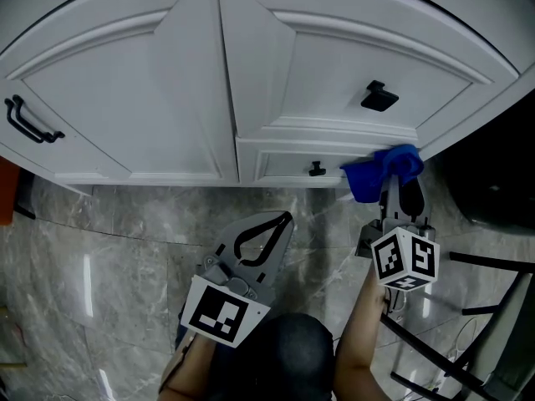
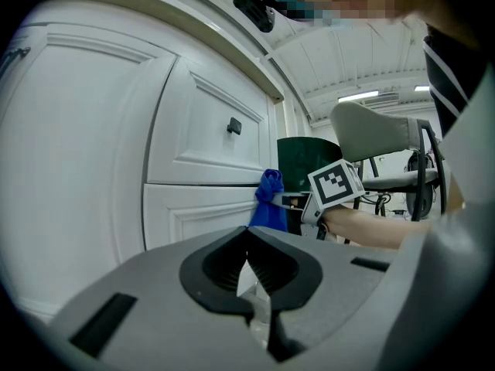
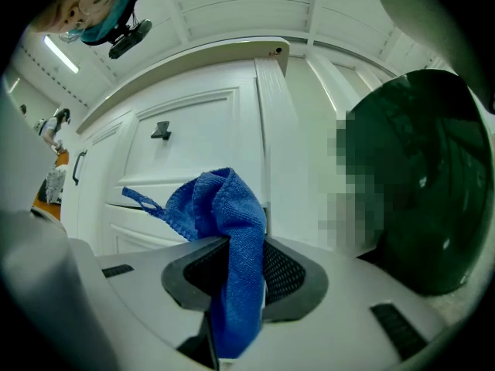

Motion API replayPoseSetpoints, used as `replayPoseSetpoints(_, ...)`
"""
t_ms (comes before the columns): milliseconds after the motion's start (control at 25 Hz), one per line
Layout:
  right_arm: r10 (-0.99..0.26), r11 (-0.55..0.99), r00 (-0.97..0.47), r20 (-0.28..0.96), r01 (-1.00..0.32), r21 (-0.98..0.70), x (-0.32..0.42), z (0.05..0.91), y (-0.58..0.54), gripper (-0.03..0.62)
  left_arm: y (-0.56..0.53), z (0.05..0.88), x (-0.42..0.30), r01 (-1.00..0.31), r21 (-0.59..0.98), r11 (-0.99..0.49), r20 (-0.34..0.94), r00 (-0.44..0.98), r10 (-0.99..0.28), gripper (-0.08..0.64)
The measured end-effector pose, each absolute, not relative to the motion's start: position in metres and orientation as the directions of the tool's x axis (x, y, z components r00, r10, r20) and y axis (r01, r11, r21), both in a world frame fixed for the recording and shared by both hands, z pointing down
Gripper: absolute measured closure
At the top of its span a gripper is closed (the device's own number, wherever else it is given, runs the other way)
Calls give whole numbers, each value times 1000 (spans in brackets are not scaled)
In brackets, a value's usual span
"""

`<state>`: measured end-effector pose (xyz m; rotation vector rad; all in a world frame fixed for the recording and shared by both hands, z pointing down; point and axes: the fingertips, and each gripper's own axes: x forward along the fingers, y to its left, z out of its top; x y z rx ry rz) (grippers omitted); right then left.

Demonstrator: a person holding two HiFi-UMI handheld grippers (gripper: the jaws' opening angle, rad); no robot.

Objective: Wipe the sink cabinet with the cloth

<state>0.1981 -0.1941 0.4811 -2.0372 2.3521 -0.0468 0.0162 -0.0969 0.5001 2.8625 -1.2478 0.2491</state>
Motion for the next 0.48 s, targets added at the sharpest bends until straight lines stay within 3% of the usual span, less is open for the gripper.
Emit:
replayPoseSetpoints(360,-996,86,-86,3,-995,-45,213,484,-195,471,-94,497,8,-735,-55,-676,149,663,-734,555)
replayPoseSetpoints(480,-985,171,-171,-11,-983,-70,181,469,-185,471,-94,497,6,-738,-49,-673,148,661,-735,555)
